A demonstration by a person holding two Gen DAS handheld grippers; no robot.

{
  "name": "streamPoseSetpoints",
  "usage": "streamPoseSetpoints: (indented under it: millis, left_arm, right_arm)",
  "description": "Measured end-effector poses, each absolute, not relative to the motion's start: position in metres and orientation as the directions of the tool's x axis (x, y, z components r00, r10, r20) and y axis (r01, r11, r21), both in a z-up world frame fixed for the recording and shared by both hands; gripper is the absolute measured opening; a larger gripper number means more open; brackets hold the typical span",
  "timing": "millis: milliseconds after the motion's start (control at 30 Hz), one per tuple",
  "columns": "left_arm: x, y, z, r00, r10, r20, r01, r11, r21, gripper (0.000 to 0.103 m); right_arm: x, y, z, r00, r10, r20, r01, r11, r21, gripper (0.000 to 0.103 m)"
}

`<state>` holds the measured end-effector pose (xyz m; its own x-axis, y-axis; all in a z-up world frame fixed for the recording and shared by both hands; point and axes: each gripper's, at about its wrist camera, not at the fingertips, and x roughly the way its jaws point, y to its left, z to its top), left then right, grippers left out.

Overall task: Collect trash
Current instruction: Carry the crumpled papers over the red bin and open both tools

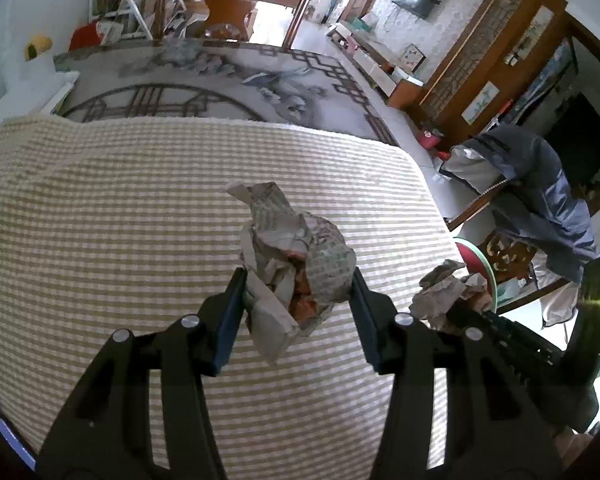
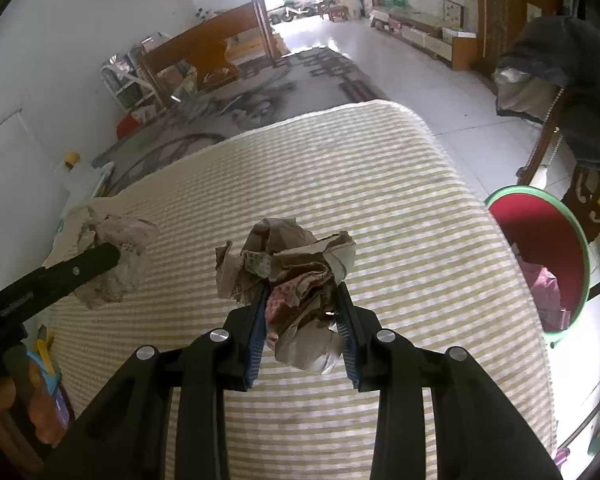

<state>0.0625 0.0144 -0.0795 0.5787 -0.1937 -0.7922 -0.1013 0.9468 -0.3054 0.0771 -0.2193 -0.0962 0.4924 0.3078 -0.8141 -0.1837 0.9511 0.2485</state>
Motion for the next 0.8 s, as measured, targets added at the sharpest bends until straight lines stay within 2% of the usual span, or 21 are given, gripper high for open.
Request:
streamPoseSetpoints:
  millis: [800]
  left_arm:
    - [0.066,-0.045,-0.063,0.595,-0.202,-0.778,-0.035,0.961,-0.276,0.049]
  right_arm:
    - [0.077,-0.285,-0.096,0.524,0.259,-0.811,-0.101,0.965,0.243,0.032]
